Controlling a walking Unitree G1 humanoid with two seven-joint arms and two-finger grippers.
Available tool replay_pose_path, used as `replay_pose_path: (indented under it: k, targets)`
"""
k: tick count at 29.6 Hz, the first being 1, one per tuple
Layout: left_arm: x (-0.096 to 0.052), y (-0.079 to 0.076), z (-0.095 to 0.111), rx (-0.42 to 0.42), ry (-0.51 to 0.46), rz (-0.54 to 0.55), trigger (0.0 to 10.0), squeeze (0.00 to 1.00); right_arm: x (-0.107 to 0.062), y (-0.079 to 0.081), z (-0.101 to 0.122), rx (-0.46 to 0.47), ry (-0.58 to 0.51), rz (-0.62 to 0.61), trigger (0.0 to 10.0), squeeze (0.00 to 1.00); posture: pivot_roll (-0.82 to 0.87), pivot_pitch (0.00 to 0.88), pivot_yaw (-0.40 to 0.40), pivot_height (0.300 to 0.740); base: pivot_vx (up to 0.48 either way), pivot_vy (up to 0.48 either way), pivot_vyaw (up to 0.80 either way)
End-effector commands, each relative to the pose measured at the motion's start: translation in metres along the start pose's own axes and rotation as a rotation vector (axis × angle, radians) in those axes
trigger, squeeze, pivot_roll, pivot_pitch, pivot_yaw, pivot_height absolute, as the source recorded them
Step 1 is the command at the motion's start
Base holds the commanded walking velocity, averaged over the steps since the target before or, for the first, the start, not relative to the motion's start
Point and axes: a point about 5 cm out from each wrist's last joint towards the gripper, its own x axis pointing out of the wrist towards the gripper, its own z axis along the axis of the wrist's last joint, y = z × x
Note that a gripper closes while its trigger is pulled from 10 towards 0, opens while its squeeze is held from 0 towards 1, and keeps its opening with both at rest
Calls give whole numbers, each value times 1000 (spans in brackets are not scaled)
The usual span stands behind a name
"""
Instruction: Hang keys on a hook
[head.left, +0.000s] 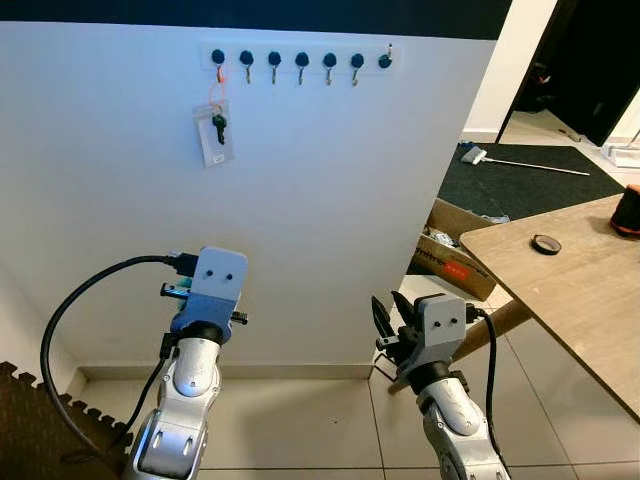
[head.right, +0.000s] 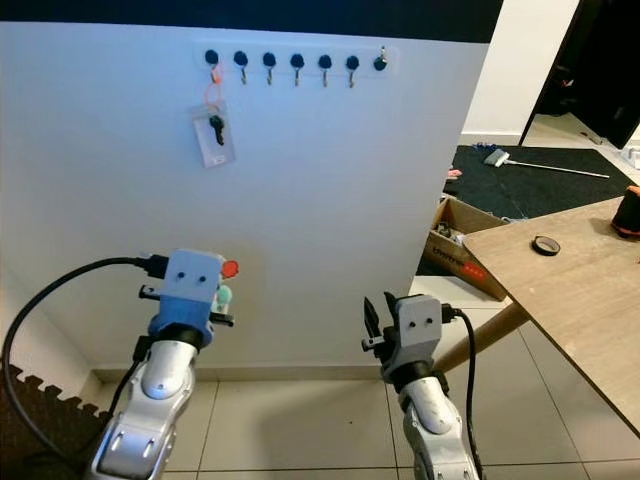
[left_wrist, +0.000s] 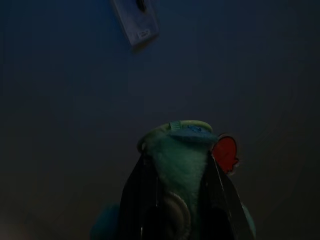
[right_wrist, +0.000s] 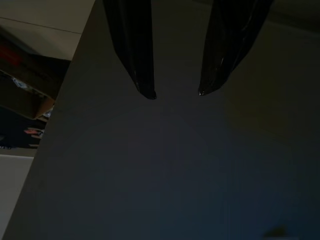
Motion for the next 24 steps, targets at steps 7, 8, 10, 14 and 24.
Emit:
replay_pose_path:
  k: [7, 8, 10, 14, 24]
  targets:
    - [4, -2, -9, 24, 43, 15, 10000, 27, -2, 3, -4, 2, 10, 8, 10000, 0, 86, 101, -15, 740, 177, -278, 0]
    - [4, -2, -10, 27, 50, 20, 10000, 27, -2, 4, -3, 3, 10, 10, 10000, 0, 88, 103, -17, 740, 364, -311, 0]
    - [4, 0, -13, 27, 65, 28, 10000, 27, -1, 5, -4, 5, 10, 14, 10000, 0, 92, 106, -20, 740, 369, -302, 0]
    - [5, 2, -16, 23, 87, 43, 10000, 43, -1, 6, -4, 6, 12, 20, 10000, 0, 92, 106, -20, 740, 381, -289, 0]
    - [6, 3, -20, 18, 120, 56, 10000, 0, -2, 6, -4, 9, 13, 25, 10000, 0, 93, 112, -22, 740, 308, -165, 0]
